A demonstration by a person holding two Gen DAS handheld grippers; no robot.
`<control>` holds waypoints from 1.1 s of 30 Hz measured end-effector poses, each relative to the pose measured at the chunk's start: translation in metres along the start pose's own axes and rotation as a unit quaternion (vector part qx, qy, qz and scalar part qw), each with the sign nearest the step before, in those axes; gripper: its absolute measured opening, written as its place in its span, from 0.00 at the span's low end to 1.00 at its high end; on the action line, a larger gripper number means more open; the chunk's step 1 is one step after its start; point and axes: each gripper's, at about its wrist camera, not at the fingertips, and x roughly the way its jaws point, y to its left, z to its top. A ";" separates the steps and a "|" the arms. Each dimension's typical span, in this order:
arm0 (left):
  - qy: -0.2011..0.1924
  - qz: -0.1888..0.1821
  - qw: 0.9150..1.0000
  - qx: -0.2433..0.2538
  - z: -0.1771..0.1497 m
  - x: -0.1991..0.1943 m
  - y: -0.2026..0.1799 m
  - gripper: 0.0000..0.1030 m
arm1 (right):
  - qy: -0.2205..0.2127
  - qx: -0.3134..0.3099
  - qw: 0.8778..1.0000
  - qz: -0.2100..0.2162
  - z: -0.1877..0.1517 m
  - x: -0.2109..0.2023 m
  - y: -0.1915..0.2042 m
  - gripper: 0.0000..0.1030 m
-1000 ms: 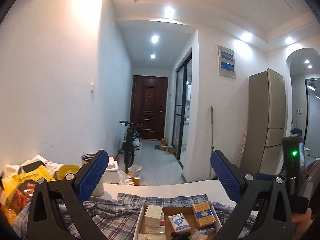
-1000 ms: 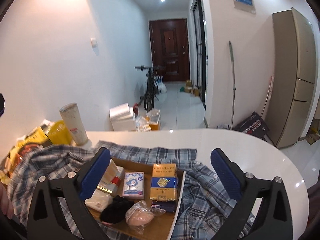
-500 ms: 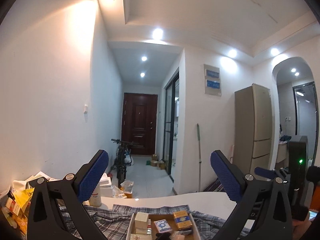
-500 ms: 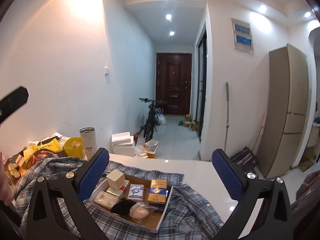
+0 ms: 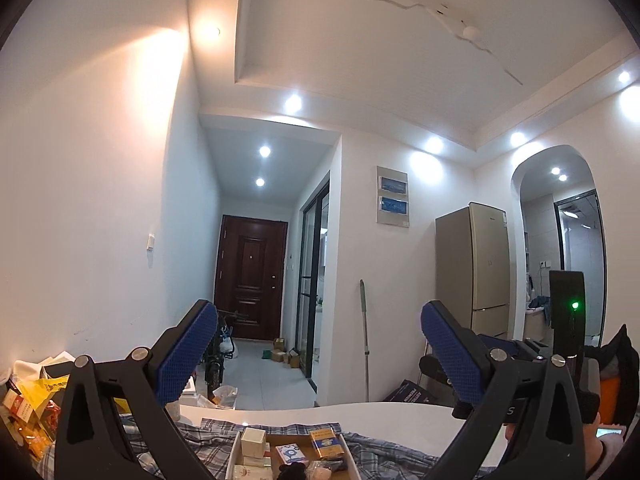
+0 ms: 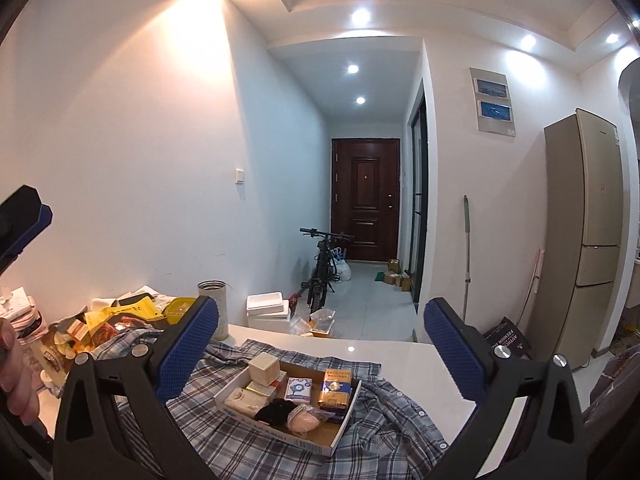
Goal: Organize objects
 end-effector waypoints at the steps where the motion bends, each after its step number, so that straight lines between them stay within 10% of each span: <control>1: -0.006 -0.003 1.000 0.004 -0.003 -0.003 0.000 1.00 | -0.004 0.002 1.000 -0.001 -0.002 -0.005 0.001 1.00; 10: -0.027 0.095 0.994 0.035 -0.059 -0.038 -0.013 1.00 | -0.012 -0.011 0.999 -0.029 -0.057 -0.025 0.010 1.00; 14: -0.022 0.095 0.994 0.042 -0.079 -0.043 -0.014 1.00 | 0.018 0.030 0.999 0.024 -0.081 -0.022 0.007 1.00; 33: -0.019 0.171 0.982 0.079 -0.162 -0.028 -0.002 1.00 | 0.014 0.033 0.999 -0.041 -0.142 0.000 -0.011 1.00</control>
